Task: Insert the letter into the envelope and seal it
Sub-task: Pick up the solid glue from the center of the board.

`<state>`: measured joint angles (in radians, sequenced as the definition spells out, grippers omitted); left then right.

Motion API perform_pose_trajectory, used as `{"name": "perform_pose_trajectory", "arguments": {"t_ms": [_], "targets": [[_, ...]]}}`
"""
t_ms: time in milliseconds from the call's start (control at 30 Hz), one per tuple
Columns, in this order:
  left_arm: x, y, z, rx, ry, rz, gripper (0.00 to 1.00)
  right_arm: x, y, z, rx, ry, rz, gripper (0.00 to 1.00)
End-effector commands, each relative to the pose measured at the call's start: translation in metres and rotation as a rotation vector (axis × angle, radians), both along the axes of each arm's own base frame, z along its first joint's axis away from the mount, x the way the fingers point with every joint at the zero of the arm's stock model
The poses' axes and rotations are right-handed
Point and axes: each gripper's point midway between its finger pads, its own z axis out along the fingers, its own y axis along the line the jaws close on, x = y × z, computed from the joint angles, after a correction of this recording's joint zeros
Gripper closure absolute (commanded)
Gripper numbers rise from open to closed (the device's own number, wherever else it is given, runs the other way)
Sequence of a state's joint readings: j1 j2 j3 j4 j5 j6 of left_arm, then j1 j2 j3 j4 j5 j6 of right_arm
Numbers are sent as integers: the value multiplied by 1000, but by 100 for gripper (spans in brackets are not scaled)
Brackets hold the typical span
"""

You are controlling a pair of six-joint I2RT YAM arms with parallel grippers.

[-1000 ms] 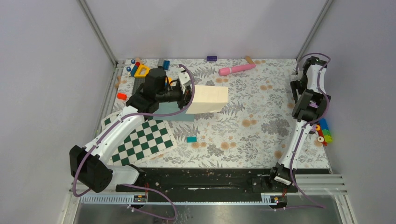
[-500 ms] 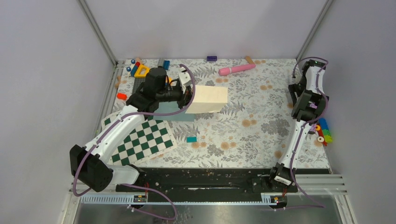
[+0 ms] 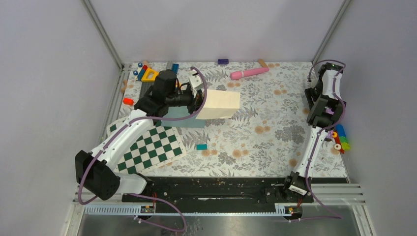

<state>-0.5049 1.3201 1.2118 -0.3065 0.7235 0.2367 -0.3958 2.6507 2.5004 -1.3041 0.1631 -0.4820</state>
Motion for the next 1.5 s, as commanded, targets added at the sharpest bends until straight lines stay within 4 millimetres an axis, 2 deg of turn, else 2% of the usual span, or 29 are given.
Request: {"name": "perform_pose_trajectory", "arguments": {"t_ms": [0,167,500,600,767,867,1133,1467], "targets": [[9,-1,26,-26,-72,7,100,1,-2,4,9,-8,0,35],[9,-2,27,-25,-71,3,100,1,-1,4,14,-6,9,44],[9,-1,28,-23,-71,2,100,0,-1,4,14,-2,15,45],[9,-1,29,-21,-73,3,100,0,0,6,20,-1,12,44],[8,0,30,-18,-77,2,100,1,15,12,94,-35,-20,30],[8,-1,31,-19,-76,1,100,6,18,19,99,-70,-60,26],[8,-1,30,-11,-77,-7,100,26,13,27,47,-177,-217,26],[12,-2,27,12,-65,-14,100,40,-10,26,-105,-251,-348,26]]}}
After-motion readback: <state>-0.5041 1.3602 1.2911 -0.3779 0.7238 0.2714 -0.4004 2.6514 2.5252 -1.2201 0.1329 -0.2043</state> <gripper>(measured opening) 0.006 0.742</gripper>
